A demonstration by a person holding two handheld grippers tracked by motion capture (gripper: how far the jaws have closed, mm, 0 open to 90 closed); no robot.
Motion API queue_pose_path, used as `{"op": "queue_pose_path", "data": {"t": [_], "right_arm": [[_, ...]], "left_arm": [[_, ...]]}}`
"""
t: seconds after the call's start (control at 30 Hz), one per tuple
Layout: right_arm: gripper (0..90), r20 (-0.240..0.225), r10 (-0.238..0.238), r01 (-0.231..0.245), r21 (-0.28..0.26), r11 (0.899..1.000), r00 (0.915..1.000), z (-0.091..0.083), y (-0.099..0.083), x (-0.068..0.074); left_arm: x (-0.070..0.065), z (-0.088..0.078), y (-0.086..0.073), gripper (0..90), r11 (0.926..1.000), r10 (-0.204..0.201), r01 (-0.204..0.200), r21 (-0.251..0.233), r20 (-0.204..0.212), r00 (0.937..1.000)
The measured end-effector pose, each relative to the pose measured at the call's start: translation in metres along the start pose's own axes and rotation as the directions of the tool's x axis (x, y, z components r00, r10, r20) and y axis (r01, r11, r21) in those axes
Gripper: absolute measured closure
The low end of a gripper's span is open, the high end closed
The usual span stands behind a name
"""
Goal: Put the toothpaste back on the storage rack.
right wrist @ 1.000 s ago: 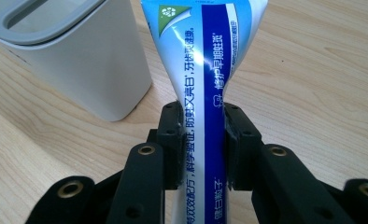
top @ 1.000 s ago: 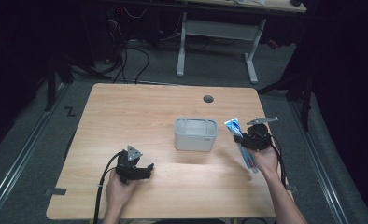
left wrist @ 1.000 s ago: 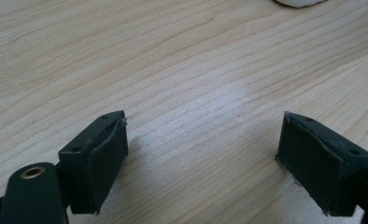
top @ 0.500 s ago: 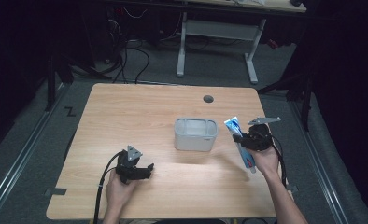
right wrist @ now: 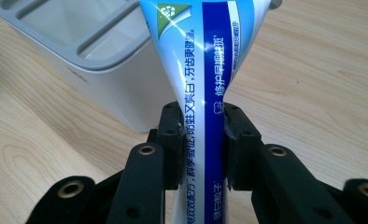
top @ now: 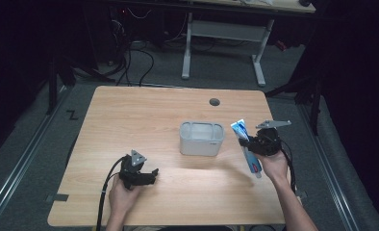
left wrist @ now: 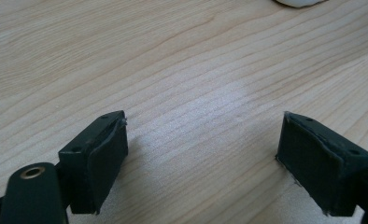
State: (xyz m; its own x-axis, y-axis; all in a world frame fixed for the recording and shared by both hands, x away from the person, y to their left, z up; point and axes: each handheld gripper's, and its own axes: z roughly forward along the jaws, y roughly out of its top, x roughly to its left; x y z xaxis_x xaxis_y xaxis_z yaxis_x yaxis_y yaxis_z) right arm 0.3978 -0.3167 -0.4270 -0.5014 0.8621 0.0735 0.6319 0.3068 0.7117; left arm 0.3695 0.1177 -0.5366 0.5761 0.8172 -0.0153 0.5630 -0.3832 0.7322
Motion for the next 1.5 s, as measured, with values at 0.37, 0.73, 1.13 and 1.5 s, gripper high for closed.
{"op": "queue_pose_path", "data": {"t": [0.37, 0.73, 1.13, 1.5], "right_arm": [[71.5, -0.029, -0.028, 0.027, -0.028, 0.999, 0.9992, -0.008, 0.009, 0.011], [71.7, -0.06, -0.037, 0.034, -0.046, 0.998, 0.9975, -0.013, 0.015, 0.016], [71.9, -0.094, -0.068, 0.061, -0.079, 0.995, 0.9932, -0.019, 0.025, 0.025], [71.9, -0.131, -0.092, 0.077, -0.114, 0.99, 0.987, -0.025, 0.037, 0.033]], "left_arm": [[0.0, 0.0, 0.0, 16.4, 1.0, 0.0, 0.0, 0.0, 0.0, 1.0], [0.0, 0.0, 0.0, 16.4, 1.0, -0.001, 0.001, 0.0, 0.0, 1.0], [0.0, 0.0, 0.0, 16.4, 1.0, -0.001, 0.001, 0.0, 0.0, 1.0], [0.0, 0.0, 0.0, 16.4, 1.0, -0.001, 0.001, 0.0, 0.0, 1.0]]}}
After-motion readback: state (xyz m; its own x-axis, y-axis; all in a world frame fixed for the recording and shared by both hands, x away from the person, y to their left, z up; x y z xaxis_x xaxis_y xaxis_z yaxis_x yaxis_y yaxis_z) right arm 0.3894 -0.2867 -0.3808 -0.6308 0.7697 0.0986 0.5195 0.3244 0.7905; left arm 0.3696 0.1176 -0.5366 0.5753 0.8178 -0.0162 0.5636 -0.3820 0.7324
